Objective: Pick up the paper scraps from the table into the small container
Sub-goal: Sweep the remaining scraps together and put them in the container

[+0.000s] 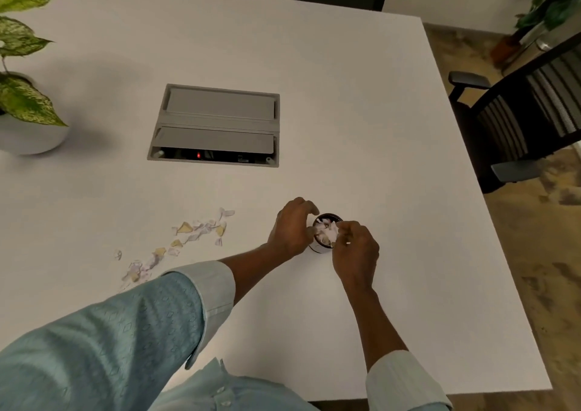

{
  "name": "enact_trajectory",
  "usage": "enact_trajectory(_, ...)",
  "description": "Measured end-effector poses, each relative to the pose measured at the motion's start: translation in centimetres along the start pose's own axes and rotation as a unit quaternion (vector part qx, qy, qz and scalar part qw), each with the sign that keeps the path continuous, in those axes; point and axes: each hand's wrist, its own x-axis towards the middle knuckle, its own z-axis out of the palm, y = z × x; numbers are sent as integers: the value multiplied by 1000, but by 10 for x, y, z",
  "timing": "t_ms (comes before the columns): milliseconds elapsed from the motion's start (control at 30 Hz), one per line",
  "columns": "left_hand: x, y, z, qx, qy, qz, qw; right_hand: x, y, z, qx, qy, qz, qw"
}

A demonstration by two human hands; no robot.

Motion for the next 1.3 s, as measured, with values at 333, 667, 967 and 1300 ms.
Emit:
enact_trajectory(333, -112, -111, -58, -13, -3, -210, 978, -60, -27, 45, 65, -126, -63, 988)
enact_trajectory(667, -244, -198, -95, 144, 35, -292, 945, -99, -59, 119, -99, -369, -144, 913)
enact_trajectory(967, -263, -219, -75, 114, 38, -352, 928, -86, -84, 168, -174, -406, -175, 880)
enact_trajectory(1300, -237, -213, -70, 99, 51, -346, 932, -73, -112, 205, -230, -393, -236, 859)
